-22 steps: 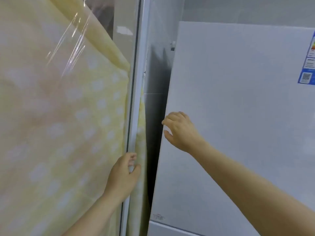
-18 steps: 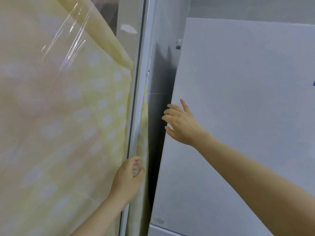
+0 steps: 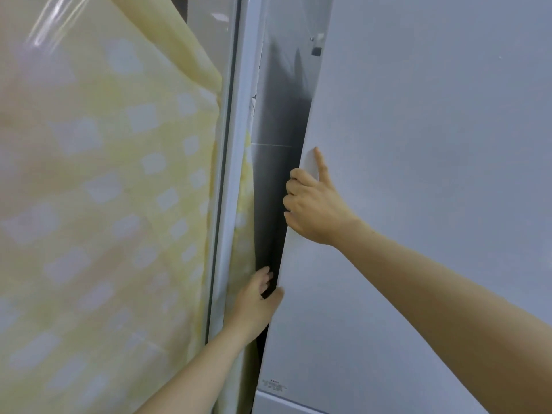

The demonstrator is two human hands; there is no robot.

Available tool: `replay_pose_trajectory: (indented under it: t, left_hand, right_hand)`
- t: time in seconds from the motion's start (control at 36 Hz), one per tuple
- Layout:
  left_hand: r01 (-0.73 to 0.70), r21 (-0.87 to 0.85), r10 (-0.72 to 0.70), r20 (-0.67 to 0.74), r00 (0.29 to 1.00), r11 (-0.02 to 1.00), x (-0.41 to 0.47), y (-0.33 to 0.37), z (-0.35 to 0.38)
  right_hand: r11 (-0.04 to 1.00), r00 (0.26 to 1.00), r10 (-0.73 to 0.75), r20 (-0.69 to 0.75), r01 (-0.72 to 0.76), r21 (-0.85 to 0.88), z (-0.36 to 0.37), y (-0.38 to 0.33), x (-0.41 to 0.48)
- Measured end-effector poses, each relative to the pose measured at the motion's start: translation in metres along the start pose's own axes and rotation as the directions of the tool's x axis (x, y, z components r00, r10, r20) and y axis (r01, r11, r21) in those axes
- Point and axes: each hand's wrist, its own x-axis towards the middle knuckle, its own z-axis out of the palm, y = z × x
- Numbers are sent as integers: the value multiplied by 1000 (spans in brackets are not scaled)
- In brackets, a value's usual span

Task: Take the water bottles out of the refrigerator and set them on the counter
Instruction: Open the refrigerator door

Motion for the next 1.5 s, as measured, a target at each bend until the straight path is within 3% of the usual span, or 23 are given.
replay_pose_trajectory:
  t: [0.11,0.25,0.53,0.64,0.83,1.19,1.36,1.5]
  left_hand:
    - [-22,24,21,60,998,999,8,-1,13]
    - [-37,151,50,-85,995,988,20,-7,19]
    - [-100,201,114,-60,992,975,23,-11,12]
    - [-144,220,166,-84,983,965,11,-14,9]
    - [-191,216,214,-86,973,957,-31,-13,1]
    - [-173,259,192,-53,980,950,-154,15,-1]
    - [-169,274,183,-27,983,947,-224,30,14]
    - [-200,274,185,81,980,941,-276,38,26]
  right_hand:
    - [1000,1000,12,28,-12,-19,3,-1,1]
    - [1000,999,12,51,-11,-29,1,-1,0]
    - [998,994,41,103,-36,-59,-8,-8,-2]
    - [998,998,45,40,-43,-47,-14,-13,-8]
    - [1000,999,19,-45,-20,-17,-42,-25,-28]
    - [1000,999,29,-42,-29,11,-139,-54,-102]
    - [995,990,63,-124,-53,87,-192,-61,-155]
    - [985,963,136,-235,-106,134,-227,-69,-201]
